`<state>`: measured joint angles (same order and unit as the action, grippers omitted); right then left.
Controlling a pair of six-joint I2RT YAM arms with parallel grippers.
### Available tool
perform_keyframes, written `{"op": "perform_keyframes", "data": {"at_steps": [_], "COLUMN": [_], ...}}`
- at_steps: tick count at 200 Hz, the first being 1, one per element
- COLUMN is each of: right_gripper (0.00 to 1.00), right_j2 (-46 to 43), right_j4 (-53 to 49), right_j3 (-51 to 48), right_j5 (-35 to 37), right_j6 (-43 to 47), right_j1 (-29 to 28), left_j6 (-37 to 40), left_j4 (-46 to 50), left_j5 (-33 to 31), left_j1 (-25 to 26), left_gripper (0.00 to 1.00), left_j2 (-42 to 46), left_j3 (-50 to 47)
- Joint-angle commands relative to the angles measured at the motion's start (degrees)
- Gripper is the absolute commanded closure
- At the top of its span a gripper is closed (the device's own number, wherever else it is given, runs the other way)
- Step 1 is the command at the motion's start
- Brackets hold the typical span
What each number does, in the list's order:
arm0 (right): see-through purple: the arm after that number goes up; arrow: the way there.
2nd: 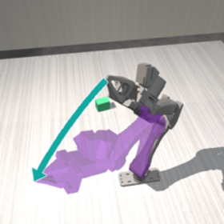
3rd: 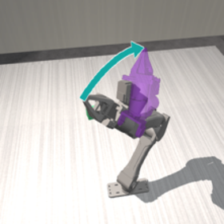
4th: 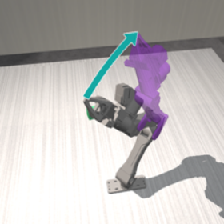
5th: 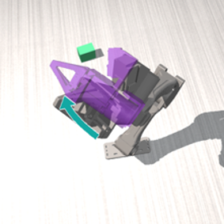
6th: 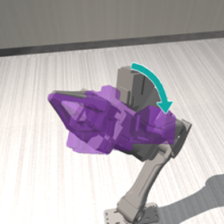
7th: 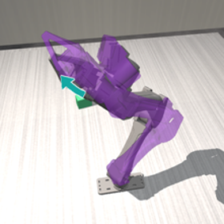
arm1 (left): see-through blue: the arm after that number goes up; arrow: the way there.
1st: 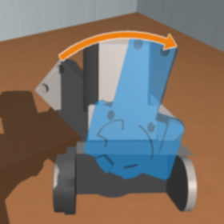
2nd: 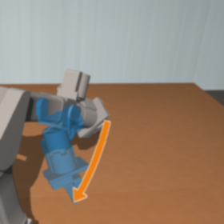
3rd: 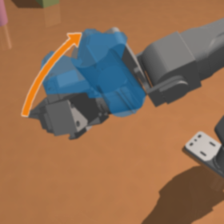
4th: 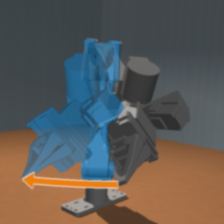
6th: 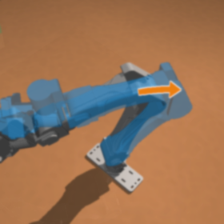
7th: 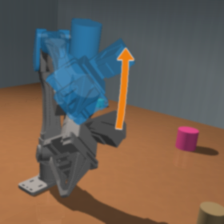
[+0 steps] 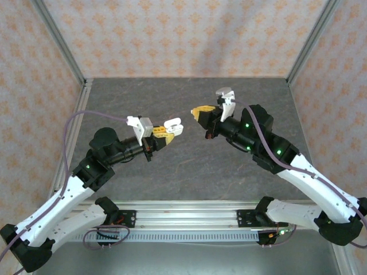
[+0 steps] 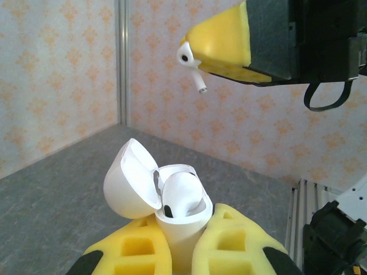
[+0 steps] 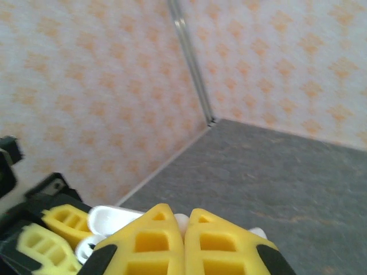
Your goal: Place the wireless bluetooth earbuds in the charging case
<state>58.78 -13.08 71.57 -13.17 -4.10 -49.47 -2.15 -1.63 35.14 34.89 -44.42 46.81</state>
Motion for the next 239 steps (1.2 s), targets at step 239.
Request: {"op": "perform_keyframes", "data": {"at_steps": [239], "right_gripper": [1.00], "right_j2": [-1.4], "right_j4": [10.5], "right_j3": [-3.4], "right_j5": [-5.0], "right_j6": [6.7], "right_j1": [-3.8], "left_j6": [-7.8], "left_j4": [-6.1], "left_j5": [2.7], "left_j1": [2.8], "left_gripper": [1.00], "left_j2": [-2.4], "left_j3": [7.5]}}
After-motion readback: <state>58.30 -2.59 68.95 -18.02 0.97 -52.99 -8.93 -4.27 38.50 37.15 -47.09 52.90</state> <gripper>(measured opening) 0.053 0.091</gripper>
